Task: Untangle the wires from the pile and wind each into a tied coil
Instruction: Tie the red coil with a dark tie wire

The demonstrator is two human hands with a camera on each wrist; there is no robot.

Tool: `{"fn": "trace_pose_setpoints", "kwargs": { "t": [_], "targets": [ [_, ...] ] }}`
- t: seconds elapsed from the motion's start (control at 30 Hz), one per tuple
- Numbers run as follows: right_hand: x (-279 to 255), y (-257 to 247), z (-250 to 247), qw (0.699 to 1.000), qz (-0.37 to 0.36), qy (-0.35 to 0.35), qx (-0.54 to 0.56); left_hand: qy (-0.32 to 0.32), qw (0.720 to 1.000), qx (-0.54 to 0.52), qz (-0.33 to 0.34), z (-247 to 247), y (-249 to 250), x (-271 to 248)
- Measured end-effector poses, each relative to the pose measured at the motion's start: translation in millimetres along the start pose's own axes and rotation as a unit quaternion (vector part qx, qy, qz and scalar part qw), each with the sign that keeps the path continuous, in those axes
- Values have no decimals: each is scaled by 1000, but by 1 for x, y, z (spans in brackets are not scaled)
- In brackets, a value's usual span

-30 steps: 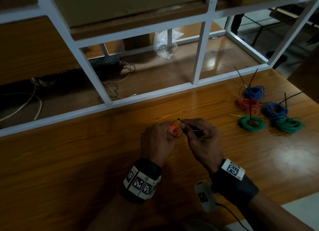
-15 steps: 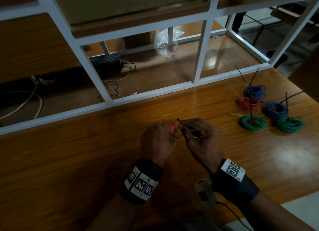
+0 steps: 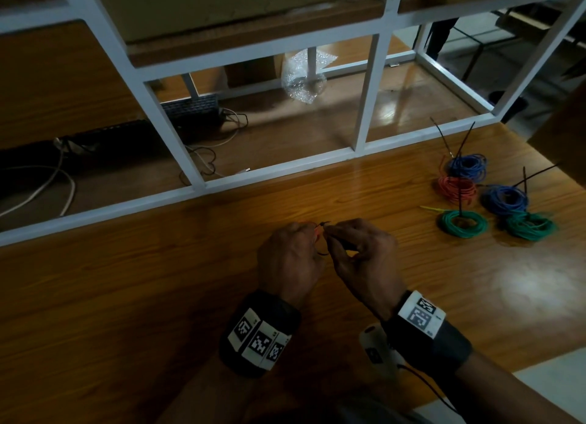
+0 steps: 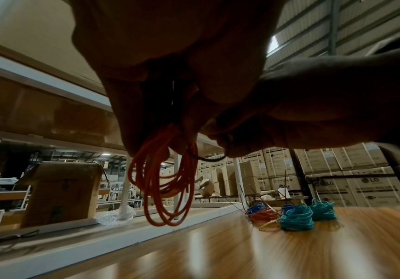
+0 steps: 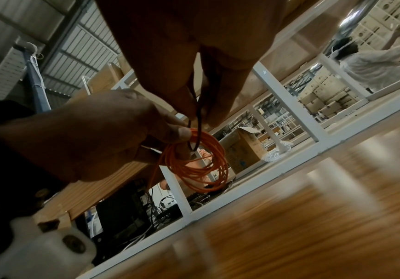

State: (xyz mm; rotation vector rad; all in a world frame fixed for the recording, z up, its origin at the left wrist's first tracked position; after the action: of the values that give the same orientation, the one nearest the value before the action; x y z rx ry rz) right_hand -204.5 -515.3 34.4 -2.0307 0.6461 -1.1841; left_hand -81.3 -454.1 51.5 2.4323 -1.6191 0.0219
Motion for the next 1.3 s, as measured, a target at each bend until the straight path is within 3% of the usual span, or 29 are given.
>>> {"fn": "trace_pose_setpoints", "kwargs": {
  "t": [0.3,0.5,0.73,0.93,1.17,1.3],
  "targets": [
    [1,5,8,999,27,-31,34,-3,999,-43,3,-10,1,1],
    [7,23,1,965,195,-49,170,18,996,-82,5,-17,-3,3],
    [24,17,-8,982,117,-60,133,26,993,-97,55,-13,1,2],
    [33,23,-14,969,153,-45,189,49,978,-199,44,-3,-10,-3],
    [38,23,-19,961,157,-48,221,136,969,-183,100,-10,-5,-6],
    [54,15,-34,960,159,-33,230,93,966,-222,97,8,-9,-5]
  ]
}}
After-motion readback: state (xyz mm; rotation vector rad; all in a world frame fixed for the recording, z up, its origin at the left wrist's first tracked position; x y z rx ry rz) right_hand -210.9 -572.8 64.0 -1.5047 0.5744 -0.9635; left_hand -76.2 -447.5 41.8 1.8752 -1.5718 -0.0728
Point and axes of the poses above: each hand's wrist, its own x-axis towards the middle knuckle, its own z-axis out of the palm, y = z × x, the point moved 7 cm from there along x, towards the middle knuckle, and after that the axes turned 12 degrees about x, right-handed, at the moved point
